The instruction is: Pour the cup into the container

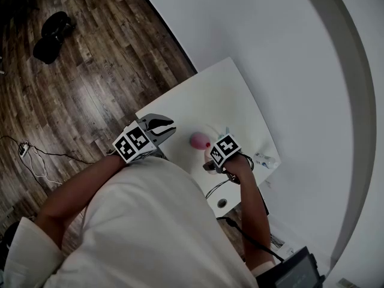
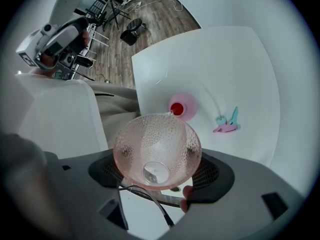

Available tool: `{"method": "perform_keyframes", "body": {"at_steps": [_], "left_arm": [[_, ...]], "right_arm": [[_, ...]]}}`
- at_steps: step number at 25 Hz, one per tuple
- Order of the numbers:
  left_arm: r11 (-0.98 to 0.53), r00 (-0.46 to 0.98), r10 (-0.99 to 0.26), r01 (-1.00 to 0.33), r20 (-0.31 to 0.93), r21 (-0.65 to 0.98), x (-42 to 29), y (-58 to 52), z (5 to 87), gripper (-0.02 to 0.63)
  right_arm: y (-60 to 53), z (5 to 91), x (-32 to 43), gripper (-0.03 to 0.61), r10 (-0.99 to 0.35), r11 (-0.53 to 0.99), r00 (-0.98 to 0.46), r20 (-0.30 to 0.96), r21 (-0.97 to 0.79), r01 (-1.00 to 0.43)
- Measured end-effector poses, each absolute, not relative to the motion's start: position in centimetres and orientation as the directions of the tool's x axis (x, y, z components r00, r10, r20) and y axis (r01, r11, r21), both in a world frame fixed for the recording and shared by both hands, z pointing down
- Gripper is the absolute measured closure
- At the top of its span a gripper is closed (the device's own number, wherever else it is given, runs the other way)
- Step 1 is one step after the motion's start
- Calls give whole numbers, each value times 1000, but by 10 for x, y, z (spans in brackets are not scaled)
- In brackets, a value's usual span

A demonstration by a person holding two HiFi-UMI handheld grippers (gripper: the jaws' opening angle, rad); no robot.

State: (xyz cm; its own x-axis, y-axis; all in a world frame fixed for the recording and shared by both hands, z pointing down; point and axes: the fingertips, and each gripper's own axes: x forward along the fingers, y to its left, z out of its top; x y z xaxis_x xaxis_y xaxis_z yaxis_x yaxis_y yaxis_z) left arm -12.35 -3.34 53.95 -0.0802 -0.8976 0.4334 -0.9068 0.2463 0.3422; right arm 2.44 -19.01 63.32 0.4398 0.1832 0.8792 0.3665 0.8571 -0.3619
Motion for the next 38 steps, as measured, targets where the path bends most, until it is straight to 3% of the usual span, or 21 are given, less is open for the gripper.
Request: {"method": "perform_keyframes", "body": {"at_steps": [38], "left_arm": [[251,-81,-897,-902,434,351,-126,-28,539,549]], "right_arm": [[-187,626,22,204,177,850,478,860,-378,366]]}}
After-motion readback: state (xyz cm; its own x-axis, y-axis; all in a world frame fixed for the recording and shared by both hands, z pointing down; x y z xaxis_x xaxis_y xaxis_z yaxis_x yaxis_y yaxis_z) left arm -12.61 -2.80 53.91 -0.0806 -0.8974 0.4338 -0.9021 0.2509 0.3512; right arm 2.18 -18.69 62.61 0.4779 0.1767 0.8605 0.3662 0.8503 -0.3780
